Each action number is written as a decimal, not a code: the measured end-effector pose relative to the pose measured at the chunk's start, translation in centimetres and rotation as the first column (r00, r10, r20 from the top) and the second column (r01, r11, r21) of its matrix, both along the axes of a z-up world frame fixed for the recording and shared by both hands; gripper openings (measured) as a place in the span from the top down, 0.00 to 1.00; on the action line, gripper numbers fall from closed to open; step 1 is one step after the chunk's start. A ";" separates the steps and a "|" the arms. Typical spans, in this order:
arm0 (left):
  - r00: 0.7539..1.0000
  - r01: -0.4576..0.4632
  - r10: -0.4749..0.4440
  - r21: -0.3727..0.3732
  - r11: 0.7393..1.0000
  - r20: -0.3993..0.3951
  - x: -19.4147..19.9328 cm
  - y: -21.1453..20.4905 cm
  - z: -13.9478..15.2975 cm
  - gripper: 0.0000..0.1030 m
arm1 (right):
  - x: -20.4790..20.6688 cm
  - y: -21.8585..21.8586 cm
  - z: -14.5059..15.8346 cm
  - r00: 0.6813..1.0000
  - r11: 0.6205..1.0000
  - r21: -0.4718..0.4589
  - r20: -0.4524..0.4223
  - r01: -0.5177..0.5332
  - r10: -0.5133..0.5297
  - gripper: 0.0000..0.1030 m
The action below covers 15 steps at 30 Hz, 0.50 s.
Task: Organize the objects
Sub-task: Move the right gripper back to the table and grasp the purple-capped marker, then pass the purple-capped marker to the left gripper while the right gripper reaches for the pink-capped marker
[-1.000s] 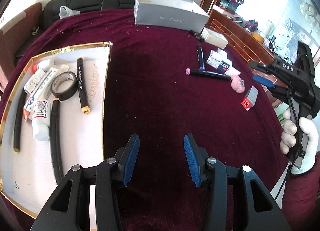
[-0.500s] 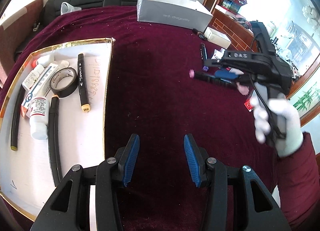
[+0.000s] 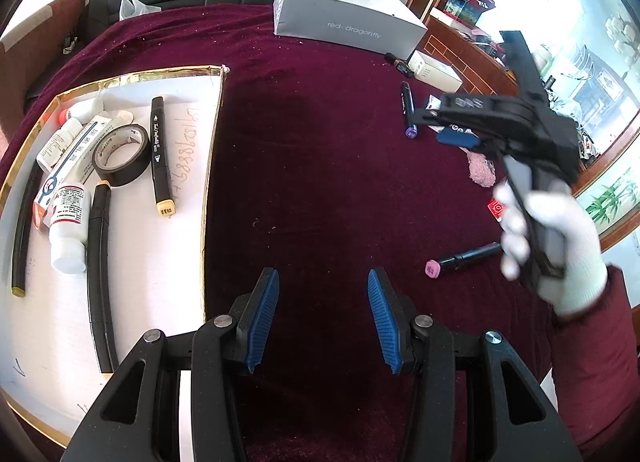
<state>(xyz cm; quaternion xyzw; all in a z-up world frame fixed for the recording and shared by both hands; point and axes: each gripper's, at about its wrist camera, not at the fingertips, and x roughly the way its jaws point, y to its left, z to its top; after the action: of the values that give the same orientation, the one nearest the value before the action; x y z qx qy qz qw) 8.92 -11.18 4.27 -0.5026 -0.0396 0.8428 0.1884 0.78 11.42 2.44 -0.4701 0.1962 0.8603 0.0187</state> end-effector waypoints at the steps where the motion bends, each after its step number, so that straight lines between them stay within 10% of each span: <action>1: 1.000 -0.001 0.001 0.000 1.000 0.002 0.0 -0.1 0.0 0.61 | -0.8 0.0 -0.3 1.000 1.000 0.013 0.018 0.014 -0.014 0.53; 3: 1.000 -0.006 0.006 -0.002 1.000 0.004 -0.2 -0.3 -0.1 0.61 | -2.4 0.0 -1.0 0.997 0.997 0.055 0.057 0.047 -0.050 0.55; 6: 1.000 -0.015 0.015 0.001 1.000 0.002 -0.1 -0.6 0.0 0.61 | -4.1 0.0 -1.0 0.993 0.987 0.130 0.066 0.089 -0.098 0.86; 15: 0.999 -0.040 0.040 0.030 0.999 -0.004 -0.4 -1.7 0.3 0.61 | 0.6 -3.6 -1.2 0.989 0.991 -0.109 0.120 -0.074 0.087 0.88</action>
<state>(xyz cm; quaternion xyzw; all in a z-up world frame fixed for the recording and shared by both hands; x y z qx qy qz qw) 8.54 -12.93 4.56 -0.4968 -0.0618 0.8469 0.1793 1.42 7.78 1.26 -0.5309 0.2199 0.8179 -0.0285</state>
